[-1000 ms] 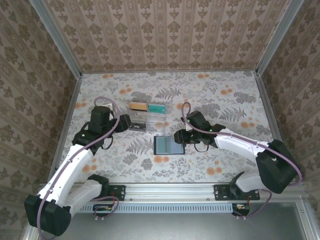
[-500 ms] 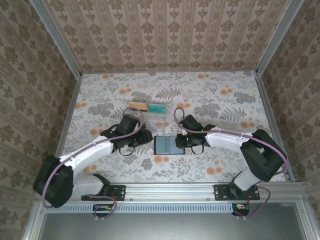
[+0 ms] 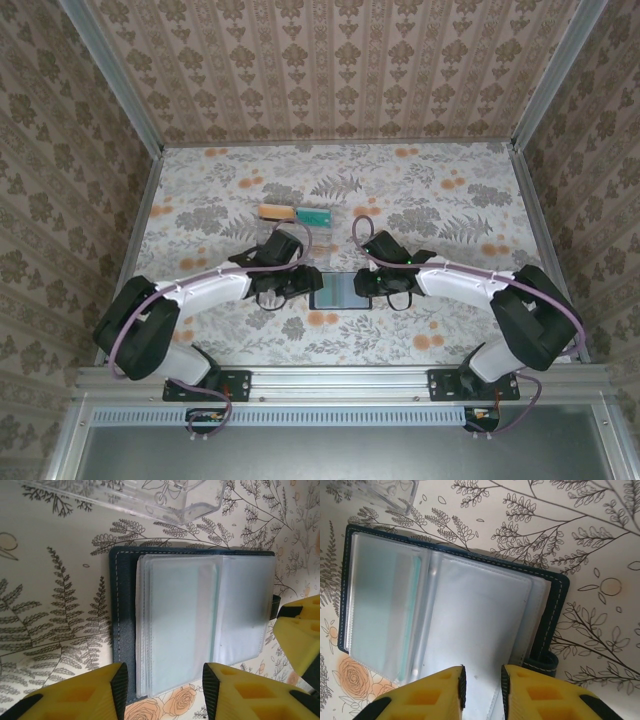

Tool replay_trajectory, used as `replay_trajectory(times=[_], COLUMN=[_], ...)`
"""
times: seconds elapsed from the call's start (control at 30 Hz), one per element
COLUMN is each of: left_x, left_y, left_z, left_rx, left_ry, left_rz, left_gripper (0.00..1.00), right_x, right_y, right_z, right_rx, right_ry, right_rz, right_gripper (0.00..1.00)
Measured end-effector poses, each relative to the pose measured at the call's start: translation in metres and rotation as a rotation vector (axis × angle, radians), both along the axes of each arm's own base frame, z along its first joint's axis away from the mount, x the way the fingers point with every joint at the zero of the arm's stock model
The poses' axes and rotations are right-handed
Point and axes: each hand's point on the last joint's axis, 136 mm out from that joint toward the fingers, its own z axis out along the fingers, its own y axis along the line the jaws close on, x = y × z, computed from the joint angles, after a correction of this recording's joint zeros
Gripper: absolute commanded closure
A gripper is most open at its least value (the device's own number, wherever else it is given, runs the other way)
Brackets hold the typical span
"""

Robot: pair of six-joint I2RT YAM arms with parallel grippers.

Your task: Take the credit cards out of the card holder

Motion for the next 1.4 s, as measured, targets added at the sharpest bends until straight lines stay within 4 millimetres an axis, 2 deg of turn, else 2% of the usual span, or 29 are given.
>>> replay_trajectory(times=[0.17,0.33,0.77,1.0,1.17,1.3,1.4], left_x=[-0.002,-0.006,-0.008,-0.008,-0.008,-0.007,-0.004], left_y=[-0.008,-0.010,-0.016,-0.025,-0.030,-0.032,-0.029], left_z=[-0.007,-0.015,-0.026,-0.024,-0.020,-0.017,-0.015], left_rx=[0.000,0.012,0.013,-0.012,-0.034,-0.032,-0.009], left_ry=[0.019,0.043,0.069,0.069,0.064,0.059,0.051], left_rz=[-0.022,-0.036,-0.051,-0.072,-0.084,-0.088,-0.084], left_gripper=[0.57,0.57,0.58,0.58,0.52,0.52,0.52], right_x=[-0.004,-0.009,-0.008,-0.008,-0.008,-0.008,-0.008], right_y=[-0.004,-0.008,-0.006,-0.006,-0.005,-0.006,-0.006], right_z=[-0.006,-0.018,-0.018,-0.020,-0.021,-0.021,-0.021], right_rx=[-0.013,-0.032,-0.025,-0.025,-0.021,-0.021,-0.022], right_ry=[0.011,0.040,0.034,0.037,0.037,0.040,0.039], right_rz=[-0.003,-0.005,-0.005,-0.008,-0.006,-0.009,-0.012], right_gripper=[0.79,0.80,0.81,0.81,0.81,0.82,0.77])
